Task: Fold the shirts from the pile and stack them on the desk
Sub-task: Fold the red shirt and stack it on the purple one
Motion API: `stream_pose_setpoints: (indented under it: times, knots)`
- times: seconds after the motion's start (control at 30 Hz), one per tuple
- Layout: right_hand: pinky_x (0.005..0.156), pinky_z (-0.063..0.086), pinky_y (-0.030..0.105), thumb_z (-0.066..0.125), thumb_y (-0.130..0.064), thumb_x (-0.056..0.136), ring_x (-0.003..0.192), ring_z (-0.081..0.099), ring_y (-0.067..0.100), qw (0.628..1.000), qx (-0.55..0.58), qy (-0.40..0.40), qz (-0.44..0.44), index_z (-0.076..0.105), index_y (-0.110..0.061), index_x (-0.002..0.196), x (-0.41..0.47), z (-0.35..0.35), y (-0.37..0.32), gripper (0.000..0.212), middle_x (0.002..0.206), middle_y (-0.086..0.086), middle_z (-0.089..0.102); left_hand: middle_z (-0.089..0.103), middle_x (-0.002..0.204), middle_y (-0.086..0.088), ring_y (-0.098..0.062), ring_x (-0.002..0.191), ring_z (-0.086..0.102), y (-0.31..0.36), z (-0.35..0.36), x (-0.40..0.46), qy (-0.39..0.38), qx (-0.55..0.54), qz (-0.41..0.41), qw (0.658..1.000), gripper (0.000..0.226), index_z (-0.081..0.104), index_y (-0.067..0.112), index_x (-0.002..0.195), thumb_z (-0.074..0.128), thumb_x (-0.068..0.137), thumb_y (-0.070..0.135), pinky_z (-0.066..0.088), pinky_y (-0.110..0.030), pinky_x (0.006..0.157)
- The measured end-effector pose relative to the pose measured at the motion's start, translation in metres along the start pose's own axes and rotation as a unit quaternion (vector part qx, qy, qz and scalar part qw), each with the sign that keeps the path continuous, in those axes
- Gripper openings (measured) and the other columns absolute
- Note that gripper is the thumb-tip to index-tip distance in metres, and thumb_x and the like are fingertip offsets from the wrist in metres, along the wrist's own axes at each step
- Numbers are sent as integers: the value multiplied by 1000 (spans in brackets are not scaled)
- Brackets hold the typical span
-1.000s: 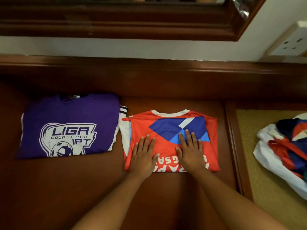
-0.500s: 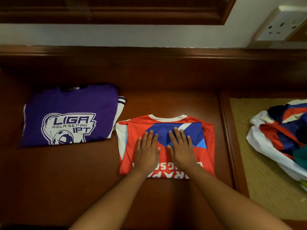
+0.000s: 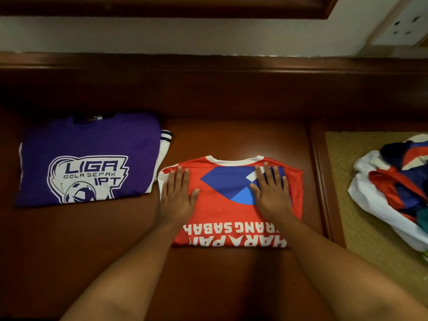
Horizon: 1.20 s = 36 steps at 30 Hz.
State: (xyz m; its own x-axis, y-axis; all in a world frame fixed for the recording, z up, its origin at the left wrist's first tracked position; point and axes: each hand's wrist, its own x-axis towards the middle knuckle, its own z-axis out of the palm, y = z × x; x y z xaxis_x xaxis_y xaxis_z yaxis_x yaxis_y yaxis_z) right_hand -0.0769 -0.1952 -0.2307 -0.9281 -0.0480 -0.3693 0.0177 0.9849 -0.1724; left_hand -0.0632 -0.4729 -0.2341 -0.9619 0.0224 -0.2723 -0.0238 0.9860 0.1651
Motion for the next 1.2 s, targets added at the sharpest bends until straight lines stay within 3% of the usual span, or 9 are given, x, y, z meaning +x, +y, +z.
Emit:
stream_pose_setpoints:
  times: [0.17, 0.33, 0.43, 0.6, 0.77, 0.87, 0.97, 1.07, 1.2]
  knots:
    - [118, -13, 37, 0, -63, 92, 145, -21, 16, 999, 51, 19, 4, -11, -25, 150, -25, -4, -11, 70, 159, -2, -16, -2, 161, -3, -17, 148, -8, 20, -8, -21, 12, -24, 25, 999, 72, 5, 15, 153, 7, 93, 55, -5, -35, 119]
    - [115, 3, 36, 15, -53, 100, 145, 13, 19, 996, 36, 6, -86, 28, -18, 149, -78, 34, -43, 62, 157, 3, 20, 33, 154, -8, -26, 142, 30, 57, 18, -68, -23, -20, 62, 998, 61, 32, 17, 147, 29, 94, 48, 15, -40, 113]
    - [116, 2, 35, 13, -55, 98, 146, 20, 22, 997, 4, -2, -79, 30, -20, 150, -81, 37, -18, 65, 157, 1, 20, 26, 157, -4, -23, 145, 21, 42, 27, -76, -18, -10, 69, 997, 61, 27, 23, 150, 27, 95, 51, 10, -39, 115]
    - [118, -3, 41, -7, -63, 85, 148, -10, 20, 999, 12, 13, 38, -4, -30, 152, -85, 24, 43, 75, 159, -9, -11, 11, 161, -4, -22, 148, 8, 19, 26, -76, 7, -17, -9, 1000, 68, 19, 20, 153, 14, 95, 55, 7, -40, 118]
    - [112, 27, 47, 34, -41, 93, 138, 29, 37, 985, 81, 67, 134, 25, -6, 149, -114, 7, 68, 66, 152, 19, 30, 6, 161, -12, -27, 148, 0, 18, 11, -91, 13, -55, -116, 992, 66, 9, 11, 153, 28, 100, 46, 5, -44, 119]
    - [95, 45, 45, 58, -33, 90, 119, 49, 35, 954, 207, 106, 191, 31, -8, 144, -113, 3, 50, 65, 133, 16, 48, 9, 160, -11, -27, 148, 2, 43, 1, -99, 42, -84, -78, 993, 62, 20, 12, 151, 41, 99, 38, 5, -44, 119]
    - [85, 53, 46, 68, -33, 83, 102, 62, 34, 884, 366, 69, 282, 44, -9, 126, -99, 1, 36, 55, 113, 12, 61, 16, 159, -7, -25, 148, 6, 85, -3, -103, 33, -138, -11, 990, 53, 33, 16, 147, 47, 98, 29, 11, -40, 118]
    - [77, 56, 40, 62, -13, 77, 85, 65, 28, 806, 486, 39, 337, 56, -9, 107, -89, -5, 31, 31, 100, 9, 67, 35, 151, -8, -23, 141, 27, 132, -4, -101, -10, -212, 56, 976, 44, 43, 13, 141, 46, 97, 20, 24, -35, 115]
    - [59, 46, 24, 57, 2, 79, 73, 62, 19, 764, 577, 64, 281, 64, -12, 100, -95, -22, 26, 27, 86, 7, 68, 54, 134, -11, -26, 123, 49, 176, -7, -94, -84, -324, 40, 941, 41, 51, 7, 134, 49, 93, 12, 39, -34, 104]
